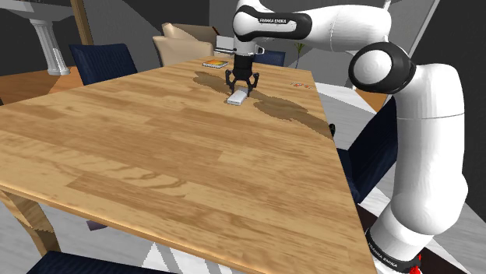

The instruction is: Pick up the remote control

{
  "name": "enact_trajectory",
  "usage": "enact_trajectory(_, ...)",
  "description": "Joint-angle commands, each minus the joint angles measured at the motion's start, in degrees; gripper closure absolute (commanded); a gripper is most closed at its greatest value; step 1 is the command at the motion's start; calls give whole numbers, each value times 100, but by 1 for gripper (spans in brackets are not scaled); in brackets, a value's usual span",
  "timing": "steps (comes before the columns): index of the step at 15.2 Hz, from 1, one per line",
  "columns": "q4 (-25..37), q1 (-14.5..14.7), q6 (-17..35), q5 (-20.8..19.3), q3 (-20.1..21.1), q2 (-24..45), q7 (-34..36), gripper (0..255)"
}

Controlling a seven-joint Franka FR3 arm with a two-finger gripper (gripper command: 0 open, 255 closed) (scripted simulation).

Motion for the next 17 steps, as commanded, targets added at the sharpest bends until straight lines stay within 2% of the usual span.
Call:
enact_trajectory(1,-3,0,-1,-1,0,6,-2,255)
enact_trajectory(4,-7,2,4,-1,1,6,1,255)
enact_trajectory(8,493,40,-377,-19,-1,125,-9,255)
enact_trajectory(13,1287,111,-924,-58,-8,371,-25,255)
enact_trajectory(17,2201,206,-1484,-113,-25,723,-47,255)
